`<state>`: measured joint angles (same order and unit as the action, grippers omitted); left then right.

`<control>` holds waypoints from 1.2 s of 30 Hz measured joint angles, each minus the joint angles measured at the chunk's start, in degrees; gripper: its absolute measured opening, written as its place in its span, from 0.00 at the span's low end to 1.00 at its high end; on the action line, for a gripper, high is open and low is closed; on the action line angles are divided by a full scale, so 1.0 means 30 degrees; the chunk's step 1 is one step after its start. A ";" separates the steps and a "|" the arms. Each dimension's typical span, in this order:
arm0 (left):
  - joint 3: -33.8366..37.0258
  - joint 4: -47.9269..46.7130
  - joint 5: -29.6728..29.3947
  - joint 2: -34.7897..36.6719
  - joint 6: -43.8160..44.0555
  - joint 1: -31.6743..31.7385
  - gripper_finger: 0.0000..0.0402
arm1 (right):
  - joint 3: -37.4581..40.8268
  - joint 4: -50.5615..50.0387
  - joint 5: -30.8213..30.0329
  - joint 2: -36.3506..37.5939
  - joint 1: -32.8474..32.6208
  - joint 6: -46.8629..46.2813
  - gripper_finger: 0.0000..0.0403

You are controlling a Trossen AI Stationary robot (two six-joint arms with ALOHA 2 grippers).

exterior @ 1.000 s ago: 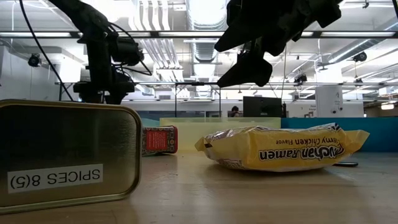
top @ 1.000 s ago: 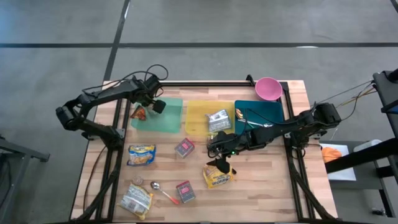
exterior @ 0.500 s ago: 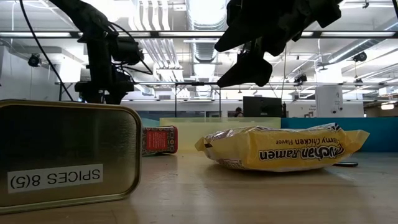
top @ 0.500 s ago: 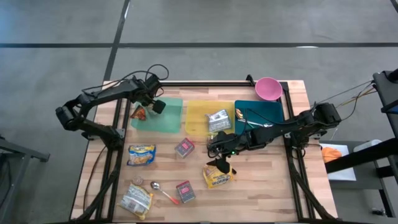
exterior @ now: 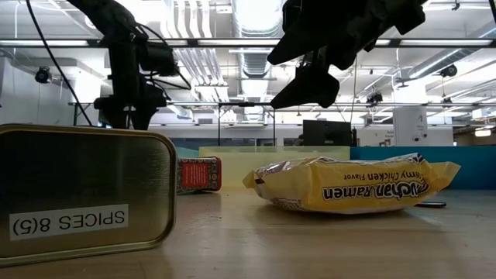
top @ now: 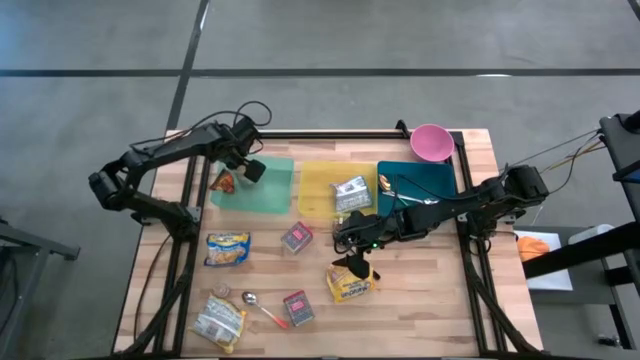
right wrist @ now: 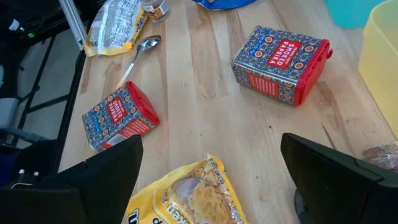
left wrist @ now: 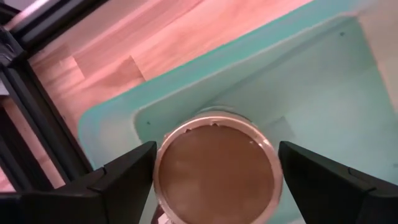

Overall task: Pick & Place Food Item
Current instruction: Put the gold seasoning bottle into the green bin, then put the black spoon into the blue bin

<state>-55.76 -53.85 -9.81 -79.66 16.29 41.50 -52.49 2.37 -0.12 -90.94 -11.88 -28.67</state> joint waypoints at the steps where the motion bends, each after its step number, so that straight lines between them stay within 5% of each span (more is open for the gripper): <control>1: -0.0228 -0.0169 0.0003 0.0002 -0.0002 0.0000 0.86 | 0.0000 0.0000 0.0000 0.0000 0.0000 0.0015 0.93; 10: -0.2516 -0.1787 0.0156 0.0022 -0.1125 0.0007 0.86 | 0.0000 -0.0029 0.0000 0.0000 0.0000 0.0058 0.93; 21: -0.5351 -0.5761 0.4908 0.0541 -0.4408 -0.0839 0.86 | 0.0029 -0.0124 -0.0045 -0.0007 0.0000 0.0781 0.93; 30: -0.4700 -0.3743 0.3439 0.3574 -0.1350 -0.5387 0.83 | 0.0044 -0.0980 -0.2863 -0.0007 0.0007 0.0745 0.93; 36: -0.3063 -0.1898 0.1960 0.4415 0.0457 -1.0036 0.66 | 0.0044 -0.1326 -0.3532 -0.0015 0.0051 -0.0050 0.93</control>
<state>-64.95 -59.54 -3.93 -66.41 17.67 11.39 -52.36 -1.61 -10.72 -90.98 -11.73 -28.82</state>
